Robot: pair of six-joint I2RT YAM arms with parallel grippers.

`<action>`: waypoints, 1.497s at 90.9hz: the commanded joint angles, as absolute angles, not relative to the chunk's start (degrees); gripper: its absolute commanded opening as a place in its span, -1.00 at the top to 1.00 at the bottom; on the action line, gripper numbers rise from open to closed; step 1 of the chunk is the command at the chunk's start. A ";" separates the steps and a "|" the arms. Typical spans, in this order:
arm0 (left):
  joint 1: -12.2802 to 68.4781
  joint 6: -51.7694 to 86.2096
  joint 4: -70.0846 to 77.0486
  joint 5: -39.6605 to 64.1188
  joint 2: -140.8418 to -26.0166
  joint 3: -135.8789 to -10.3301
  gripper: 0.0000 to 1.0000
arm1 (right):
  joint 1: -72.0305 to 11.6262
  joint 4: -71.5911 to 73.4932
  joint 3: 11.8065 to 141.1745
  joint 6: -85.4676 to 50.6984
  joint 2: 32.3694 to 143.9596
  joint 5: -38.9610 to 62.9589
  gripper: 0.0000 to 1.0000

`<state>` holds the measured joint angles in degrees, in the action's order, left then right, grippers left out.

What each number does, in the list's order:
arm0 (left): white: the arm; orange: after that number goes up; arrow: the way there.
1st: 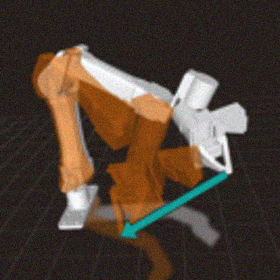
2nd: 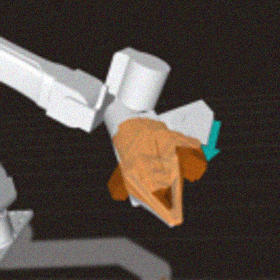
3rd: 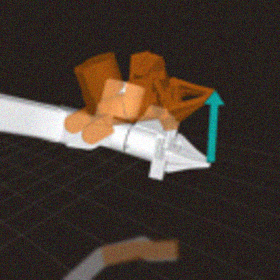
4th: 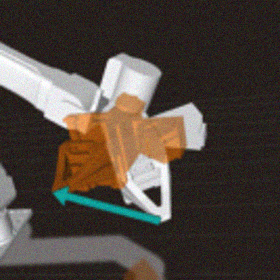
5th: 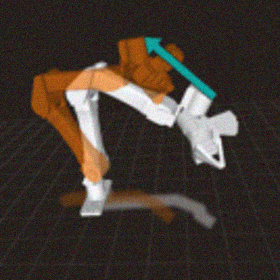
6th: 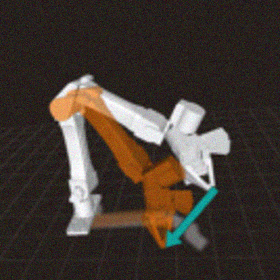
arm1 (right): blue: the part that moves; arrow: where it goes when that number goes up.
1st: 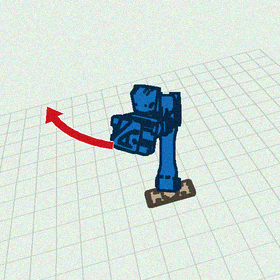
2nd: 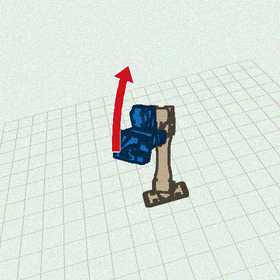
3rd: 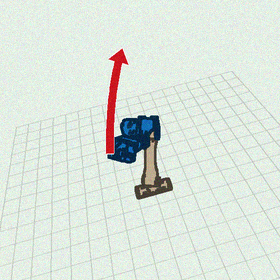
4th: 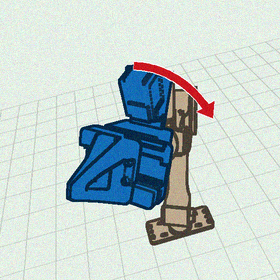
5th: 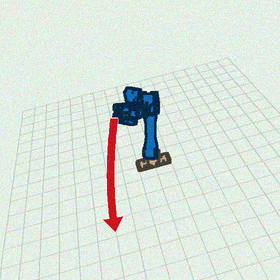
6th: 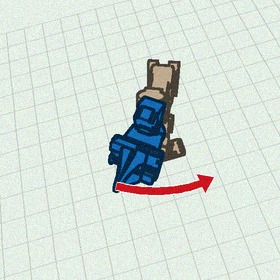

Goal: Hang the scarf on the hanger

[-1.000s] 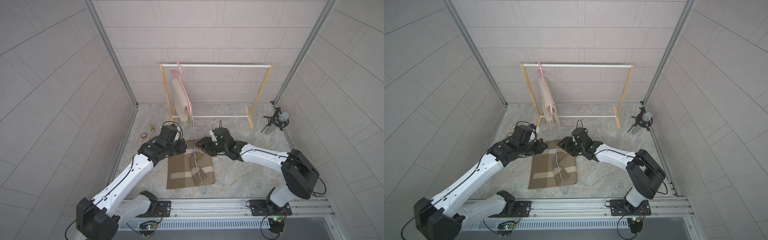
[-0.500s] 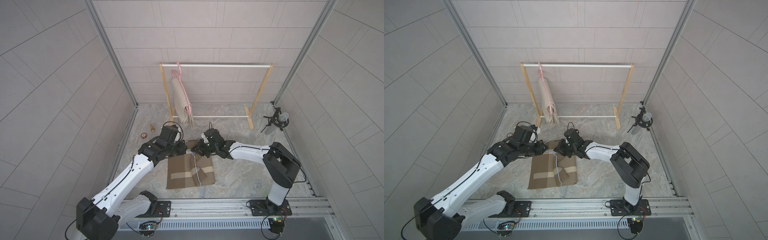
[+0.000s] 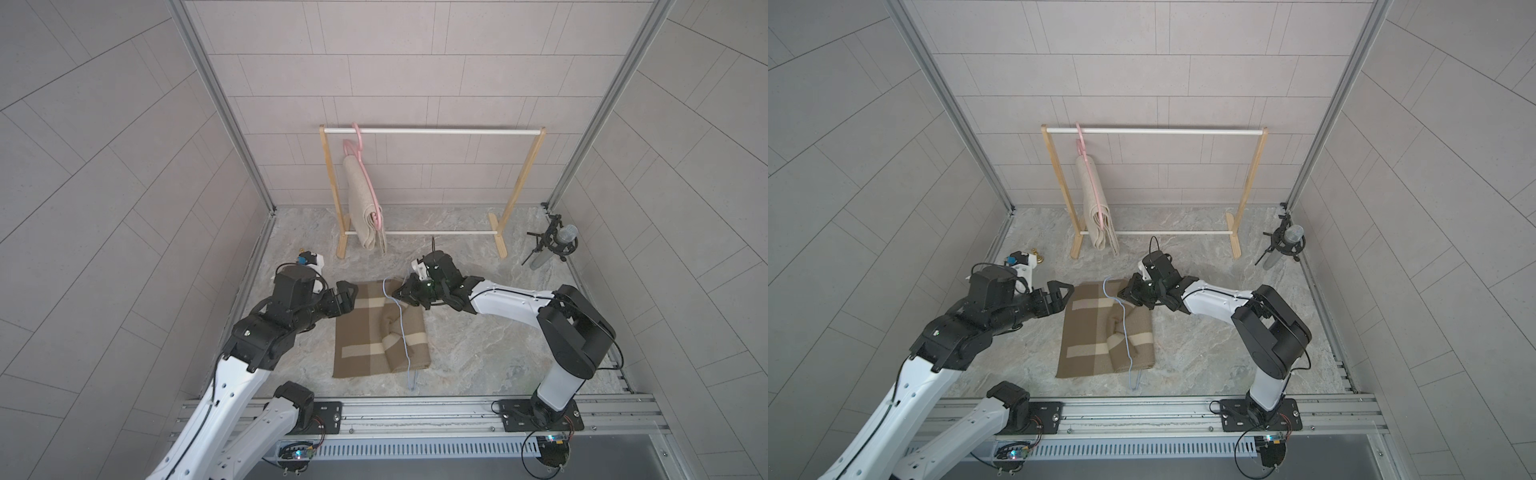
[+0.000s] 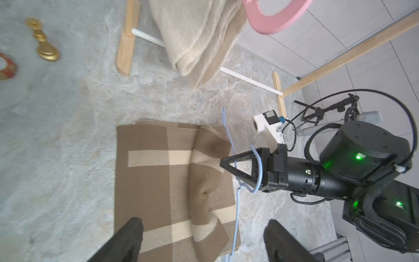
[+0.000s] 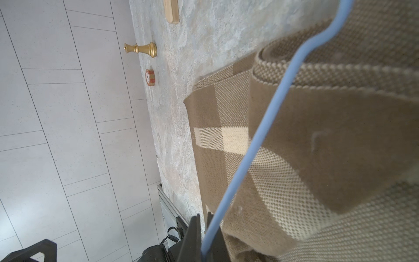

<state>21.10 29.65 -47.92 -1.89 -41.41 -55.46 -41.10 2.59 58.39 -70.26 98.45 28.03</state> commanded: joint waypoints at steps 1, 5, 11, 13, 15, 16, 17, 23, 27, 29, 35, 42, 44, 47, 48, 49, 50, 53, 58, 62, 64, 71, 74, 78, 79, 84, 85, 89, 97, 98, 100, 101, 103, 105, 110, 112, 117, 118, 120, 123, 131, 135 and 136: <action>20.09 31.00 -53.64 -3.31 -37.73 -54.70 -0.82 | -40.27 3.11 57.62 -66.62 96.46 28.93 1.00; 20.04 32.00 -54.36 -3.55 -36.08 -53.82 -0.84 | -39.79 3.81 57.28 -66.53 96.48 29.64 1.00; 20.04 33.62 -54.70 -3.53 -34.32 -52.18 -0.84 | -39.01 5.46 56.56 -66.69 96.31 31.10 1.00; 20.04 34.24 -54.74 -3.34 -33.56 -51.52 -0.84 | -38.73 5.96 56.33 -66.62 96.15 31.53 1.00; 20.04 34.91 -54.51 -3.01 -32.91 -50.87 -0.84 | -38.47 6.37 56.01 -66.47 95.98 31.92 1.00; 20.04 35.16 -54.24 -2.87 -32.67 -50.44 -0.84 | -38.31 6.57 55.86 -66.37 95.80 32.09 1.00; 20.04 35.47 -53.93 -2.49 -32.33 -50.01 -0.84 | -38.14 6.67 55.84 -66.23 95.67 32.22 1.00; 20.04 36.96 -51.90 -0.45 -31.21 -47.31 -0.82 | -37.17 6.69 55.15 -65.18 94.80 32.82 1.00; 20.05 37.75 -50.27 1.72 -30.95 -45.60 -0.78 | -36.62 6.71 54.81 -64.62 94.33 33.55 1.00; 20.04 38.13 -49.22 2.98 -30.99 -44.75 -0.75 | -36.29 6.69 54.68 -64.21 94.07 34.01 1.00; 20.04 38.95 -45.67 7.14 -31.76 -42.24 -0.70 | -35.68 6.83 54.32 -63.17 93.59 35.65 1.00; 20.04 38.94 -40.96 12.96 -34.60 -39.52 -0.67 | -35.26 6.64 53.88 -62.27 93.07 37.37 1.00; 20.04 38.70 -39.02 14.73 -35.68 -39.04 -0.66 | -35.25 6.67 53.72 -62.02 93.01 37.77 1.00; 20.04 38.39 -37.46 16.85 -37.58 -38.25 -0.64 | -35.24 6.59 53.51 -61.83 92.91 38.36 1.00; 20.04 38.27 -36.88 17.52 -38.08 -38.06 -0.64 | -35.24 6.59 53.43 -61.81 92.86 38.47 1.00; 20.08 38.07 -36.19 18.34 -38.86 -37.88 -0.64 | -35.24 6.59 53.34 -61.80 92.84 38.57 1.00; 20.06 37.93 -35.68 19.06 -39.65 -37.75 -0.64 | -35.24 6.59 53.30 -61.79 92.83 38.75 1.00; 20.14 37.29 -34.44 20.61 -42.23 -37.68 -0.63 | -35.24 6.78 52.95 -61.83 92.75 39.10 1.00; 20.25 35.70 -33.97 22.13 -46.69 -38.14 -0.62 | -35.24 7.08 52.36 -61.96 92.64 39.51 1.00; 20.62 34.46 -33.47 23.25 -50.07 -38.58 -0.62 | -35.24 7.25 51.87 -62.04 92.43 39.55 1.00; 20.97 33.97 -33.22 23.50 -51.67 -38.74 -0.62 | -35.24 7.28 51.68 -62.09 92.32 39.55 1.00; 23.11 32.12 -31.71 24.58 -56.19 -39.35 -0.62 | -35.24 7.54 51.18 -62.22 91.92 39.31 1.00; 24.37 31.42 -31.10 24.65 -58.23 -39.66 -0.62 | -35.24 7.48 51.08 -62.23 91.83 39.22 1.00; 25.71 30.69 -30.65 24.56 -60.95 -40.18 -0.63 | -35.20 7.39 50.96 -62.23 91.70 39.15 1.00; 26.04 30.64 -30.62 24.28 -61.63 -40.30 -0.63 | -35.22 7.39 50.97 -62.23 91.69 39.13 1.00; 27.29 30.20 -30.41 22.48 -64.02 -40.65 -0.63 | -35.24 7.30 50.85 -62.29 91.52 39.00 1.00; 27.53 30.13 -30.32 22.27 -64.49 -40.71 -0.64 | -35.24 7.25 50.83 -62.30 91.46 38.97 1.00; 28.15 29.93 -30.16 20.83 -66.36 -40.85 -0.64 | -35.24 7.35 50.65 -62.43 91.33 38.82 1.00; 30.02 29.02 -30.19 18.03 -70.22 -41.70 -0.64 | -35.33 7.38 50.33 -62.62 91.09 38.65 1.00; 30.30 29.01 -30.21 17.81 -70.79 -41.77 -0.64 | -35.33 7.38 50.35 -62.64 91.07 38.66 1.00; 30.71 28.87 -30.23 17.09 -72.01 -41.97 -0.64 | -35.33 7.38 50.31 -62.64 91.06 38.65 1.00; 30.96 28.81 -30.23 16.76 -72.48 -42.04 -0.64 | -35.29 7.38 50.29 -62.70 91.06 38.62 1.00; 31.43 28.63 -30.32 15.92 -73.47 -42.22 -0.64 | -35.32 7.34 50.19 -62.72 91.01 38.70 1.00; 31.89 28.65 -30.32 15.01 -74.24 -42.44 -0.63 | -35.33 7.37 50.16 -62.74 91.00 38.66 1.00; 32.86 28.62 -30.32 12.56 -76.26 -42.95 -0.58 | -35.40 7.38 50.09 -62.83 90.97 38.70 1.00; 33.22 28.65 -30.28 11.55 -76.79 -43.08 -0.55 | -35.46 7.43 50.05 -62.84 90.92 38.79 1.00; 33.45 28.82 -29.48 9.99 -77.99 -43.32 -0.41 | -35.51 7.26 49.87 -62.78 90.84 38.84 1.00; 33.47 28.83 -29.33 9.92 -78.11 -43.33 -0.37 | -35.51 7.27 49.89 -62.68 90.81 38.89 1.00; 33.53 28.92 -28.62 9.82 -78.50 -43.33 -0.30 | -35.51 7.05 49.87 -62.58 90.69 38.92 1.00; 33.56 29.04 -27.66 9.72 -78.98 -43.32 -0.19 | -35.51 6.68 49.92 -62.27 90.62 38.89 1.00; 33.49 29.09 -26.17 9.87 -80.84 -43.65 0.06 | -35.51 4.67 49.91 -60.76 90.03 39.15 1.00; 33.49 29.02 -25.94 10.41 -81.70 -44.14 0.19 | -35.51 2.77 50.15 -59.56 89.60 39.20 1.00; 33.49 29.01 -25.89 10.52 -81.85 -44.22 0.22 | -35.46 2.22 50.21 -59.31 89.45 39.20 1.00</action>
<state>33.43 29.65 -27.81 11.46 -80.09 -42.19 -35.29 6.28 50.54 -63.53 91.83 39.27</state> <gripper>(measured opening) 0.441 0.048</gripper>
